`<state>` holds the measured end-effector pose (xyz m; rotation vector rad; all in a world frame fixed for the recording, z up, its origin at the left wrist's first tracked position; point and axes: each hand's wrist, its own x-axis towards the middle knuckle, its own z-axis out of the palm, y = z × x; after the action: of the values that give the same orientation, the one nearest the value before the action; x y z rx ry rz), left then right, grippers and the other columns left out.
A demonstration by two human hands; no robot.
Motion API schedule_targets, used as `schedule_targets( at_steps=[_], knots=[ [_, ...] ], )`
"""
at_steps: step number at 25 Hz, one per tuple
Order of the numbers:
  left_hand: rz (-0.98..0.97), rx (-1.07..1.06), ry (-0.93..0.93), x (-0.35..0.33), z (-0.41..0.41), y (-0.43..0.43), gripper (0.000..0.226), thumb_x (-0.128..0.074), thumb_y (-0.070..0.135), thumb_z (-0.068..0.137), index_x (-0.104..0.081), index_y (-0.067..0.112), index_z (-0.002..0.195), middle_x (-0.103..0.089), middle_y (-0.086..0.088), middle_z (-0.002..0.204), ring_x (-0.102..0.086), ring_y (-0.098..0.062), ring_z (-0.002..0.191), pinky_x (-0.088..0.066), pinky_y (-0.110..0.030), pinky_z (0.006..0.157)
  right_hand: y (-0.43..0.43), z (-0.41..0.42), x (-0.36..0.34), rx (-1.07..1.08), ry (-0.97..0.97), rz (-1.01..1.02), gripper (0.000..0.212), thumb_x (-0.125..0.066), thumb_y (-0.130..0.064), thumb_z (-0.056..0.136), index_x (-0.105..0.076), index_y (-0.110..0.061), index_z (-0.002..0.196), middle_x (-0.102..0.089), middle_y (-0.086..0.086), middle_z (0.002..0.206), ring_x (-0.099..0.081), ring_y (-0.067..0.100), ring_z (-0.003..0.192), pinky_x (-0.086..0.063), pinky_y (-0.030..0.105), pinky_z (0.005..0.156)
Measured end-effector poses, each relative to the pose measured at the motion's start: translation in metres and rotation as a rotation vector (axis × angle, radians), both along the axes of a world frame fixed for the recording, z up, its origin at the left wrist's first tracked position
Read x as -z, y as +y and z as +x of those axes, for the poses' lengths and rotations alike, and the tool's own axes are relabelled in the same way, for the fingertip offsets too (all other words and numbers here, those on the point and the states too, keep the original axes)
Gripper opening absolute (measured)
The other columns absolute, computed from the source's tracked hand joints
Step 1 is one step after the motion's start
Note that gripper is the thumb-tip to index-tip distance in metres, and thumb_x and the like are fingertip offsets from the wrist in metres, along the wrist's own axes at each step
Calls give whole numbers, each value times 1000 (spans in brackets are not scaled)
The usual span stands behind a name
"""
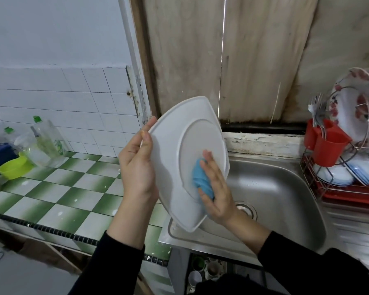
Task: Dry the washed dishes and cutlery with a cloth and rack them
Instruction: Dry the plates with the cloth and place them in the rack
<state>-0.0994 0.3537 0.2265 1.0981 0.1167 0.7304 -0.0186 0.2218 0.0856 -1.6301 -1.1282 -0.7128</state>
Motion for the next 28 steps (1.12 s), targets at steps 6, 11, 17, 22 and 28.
schedule_targets(
  at_steps=[6,11,17,22,28],
  knots=[
    [122,84,-28,4,-5,-22,25,-44,10,99,-66,16,112,-74,8,93,-66,-5,89,-53,-19,82,4,42,-68,326,405,366,58,-40,-27,99,-24,-4,149,-12,9,161,-10,17,149,-11,29,121],
    [-18,71,-25,5,5,-20,27,-44,11,101,-62,10,121,-75,10,91,-67,-5,88,-54,-21,85,24,-10,-39,42,68,139,55,-41,-26,102,-25,-3,148,-17,1,160,-14,30,149,-14,39,121],
    [81,144,-59,9,-3,-13,21,-51,16,98,-66,20,112,-74,8,97,-67,-7,93,-52,-19,83,-4,63,-37,369,803,614,49,-45,-19,99,-36,-13,147,-37,6,152,-34,19,141,-26,41,118],
    [215,165,-25,21,-6,-25,21,-50,15,98,-67,23,109,-73,13,102,-66,-4,101,-50,-18,86,8,66,-118,332,584,461,44,-50,-16,94,-50,-7,137,-51,5,140,-45,16,131,-31,21,110],
    [67,57,-25,20,6,-14,25,-46,-1,98,-63,9,113,-74,12,88,-68,0,92,-50,-12,78,52,-12,-93,146,128,87,51,-44,-16,96,-37,1,144,-34,15,153,-20,27,148,-20,38,121]
  ],
)
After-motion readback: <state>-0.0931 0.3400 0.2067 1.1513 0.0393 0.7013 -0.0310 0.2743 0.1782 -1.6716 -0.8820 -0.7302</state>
